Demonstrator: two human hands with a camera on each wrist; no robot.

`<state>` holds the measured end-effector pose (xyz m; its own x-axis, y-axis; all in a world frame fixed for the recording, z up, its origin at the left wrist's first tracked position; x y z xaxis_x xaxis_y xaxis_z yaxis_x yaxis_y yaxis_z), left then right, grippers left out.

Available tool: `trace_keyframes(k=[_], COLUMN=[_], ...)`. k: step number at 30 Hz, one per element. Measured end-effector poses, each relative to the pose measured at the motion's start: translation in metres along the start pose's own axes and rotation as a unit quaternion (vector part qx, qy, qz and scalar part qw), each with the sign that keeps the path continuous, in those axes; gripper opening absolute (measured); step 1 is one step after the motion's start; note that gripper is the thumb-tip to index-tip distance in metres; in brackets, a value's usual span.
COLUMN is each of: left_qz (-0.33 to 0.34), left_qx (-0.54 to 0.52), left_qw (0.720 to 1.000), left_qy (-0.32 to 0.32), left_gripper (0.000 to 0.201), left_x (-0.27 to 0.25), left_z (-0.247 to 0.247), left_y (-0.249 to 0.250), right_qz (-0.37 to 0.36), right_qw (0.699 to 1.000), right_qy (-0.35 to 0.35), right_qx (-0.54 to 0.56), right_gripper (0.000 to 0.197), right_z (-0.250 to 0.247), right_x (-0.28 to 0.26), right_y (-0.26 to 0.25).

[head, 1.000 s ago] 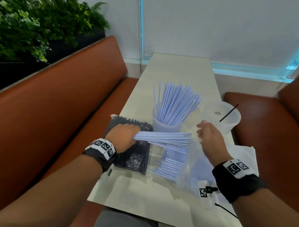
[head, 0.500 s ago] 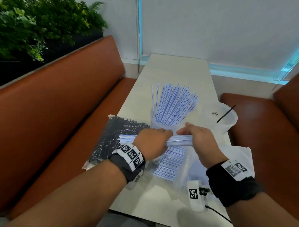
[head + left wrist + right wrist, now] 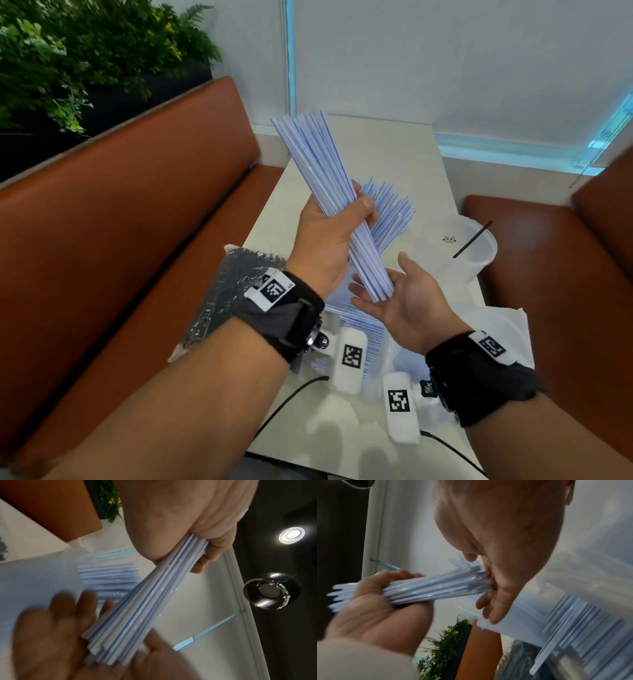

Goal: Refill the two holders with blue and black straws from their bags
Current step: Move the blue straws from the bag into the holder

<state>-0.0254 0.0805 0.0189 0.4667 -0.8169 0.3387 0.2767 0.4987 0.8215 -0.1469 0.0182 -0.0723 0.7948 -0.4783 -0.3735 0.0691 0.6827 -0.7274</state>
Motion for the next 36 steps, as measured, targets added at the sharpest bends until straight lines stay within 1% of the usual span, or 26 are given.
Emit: trace_keyframes(k=[2,5,6,7,9,10,11,12,13,14,15,16,17,18,19,21,23,24,26,27,29,32,34,36], left_qz=[-0.018,-0.019,-0.016,-0.015,-0.025,-0.029,-0.032,-0.033,-0.035,-0.039,-0.042,-0.046,-0.052,-0.058,-0.062,-0.06,-0.05,-0.048,-0.05,-0.045,-0.011,0.091,0.129,0.125], left_qx=[0.008,-0.015,-0.029,-0.03,-0.011,-0.004,-0.005,-0.007,-0.007,-0.003,0.007,0.022,0.037,0.047,0.047,0.032,0.028,0.037,0.078,0.098,0.106,0.069,0.09,0.121], left_qw=[1.0,0.999,0.999,0.999,0.999,0.999,0.999,0.999,0.999,0.999,0.999,0.998,0.998,0.997,0.997,0.998,0.998,0.998,0.996,0.994,0.994,0.988,0.98,0.978], left_qy=[0.003,0.026,0.034,0.039,0.037,0.035,0.036,0.039,0.04,0.038,0.031,0.024,0.018,0.014,0.011,0.009,0.005,-0.002,-0.019,-0.016,0.025,0.102,0.121,0.111], left_gripper=[0.025,0.027,0.025,0.023,0.019,0.018,0.017,0.017,0.017,0.017,0.018,0.019,0.02,0.019,0.016,0.021,0.028,0.028,0.021,0.016,0.018,0.022,0.022,0.02], left_x=[-0.003,-0.001,0.0,0.0,-0.001,-0.002,-0.002,-0.001,0.0,0.0,-0.001,-0.003,-0.005,-0.006,-0.005,-0.001,0.005,0.007,0.009,0.011,0.022,0.041,0.05,0.053], left_z=[0.003,0.0,-0.002,-0.003,-0.001,-0.001,-0.002,-0.005,-0.007,-0.009,-0.008,-0.007,-0.005,-0.004,-0.004,-0.008,-0.013,-0.014,-0.013,-0.014,-0.026,-0.047,-0.051,-0.046], left_y=[-0.01,-0.01,-0.008,-0.008,-0.011,-0.012,-0.013,-0.012,-0.012,-0.013,-0.014,-0.016,-0.019,-0.02,-0.019,-0.012,-0.004,0.0,0.007,0.012,0.029,0.06,0.065,0.054], right_qz=[0.01,-0.022,-0.027,-0.022,-0.004,-0.008,-0.034,-0.079,-0.129,-0.163,-0.169,-0.158,-0.151,-0.155,-0.167,-0.161,-0.146,-0.146,-0.141,-0.13,-0.107,-0.106,-0.108,-0.089], right_qw=[1.0,1.0,0.999,0.999,0.995,0.993,0.988,0.978,0.958,0.927,0.891,0.86,0.841,0.829,0.821,0.821,0.819,0.81,0.778,0.756,0.706,0.629,0.598,0.582], right_qy=[-0.027,-0.013,-0.02,-0.038,-0.072,-0.075,-0.069,-0.063,-0.067,-0.079,-0.099,-0.115,-0.122,-0.115,-0.092,-0.038,-0.016,-0.01,-0.005,-0.009,-0.01,0.05,0.075,0.074], right_qx=[-0.001,0.004,0.003,-0.008,-0.065,-0.094,-0.131,-0.181,-0.246,-0.328,-0.409,-0.472,-0.505,-0.526,-0.538,-0.546,-0.555,-0.567,-0.613,-0.641,-0.7,-0.769,-0.791,-0.805], right_gripper=[0.069,0.065,0.065,0.067,0.068,0.063,0.055,0.043,0.034,0.032,0.035,0.033,0.025,0.015,0.013,0.018,0.022,0.021,0.022,0.027,0.041,0.047,0.048,0.042], right_z=[0.006,0.0,-0.002,0.0,0.007,0.01,0.011,0.011,0.012,0.016,0.021,0.025,0.029,0.031,0.031,0.028,0.026,0.024,0.026,0.027,0.024,0.014,0.012,0.013], right_x=[0.001,0.002,0.003,0.003,0.002,0.001,0.001,0.0,-0.001,-0.003,-0.004,-0.003,-0.001,0.0,0.002,0.005,0.008,0.009,0.011,0.012,0.014,0.017,0.023,0.032], right_y=[0.003,-0.001,-0.002,-0.001,0.002,0.003,0.003,-0.001,-0.007,-0.011,-0.011,-0.01,-0.008,-0.007,-0.008,-0.01,-0.006,-0.004,-0.004,-0.005,-0.01,-0.018,-0.019,-0.016])
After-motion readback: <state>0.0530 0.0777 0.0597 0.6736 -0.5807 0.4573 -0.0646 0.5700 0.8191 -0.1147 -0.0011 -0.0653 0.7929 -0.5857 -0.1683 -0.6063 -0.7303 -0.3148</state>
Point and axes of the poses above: each hand's wrist, its own x-axis towards the middle knuckle, its own z-axis out of the palm, y = z × x, the point moved 4 cm from there along x, towards the middle knuckle, and after that the axes turned 12 degrees about -y, right-handed, at the moved point
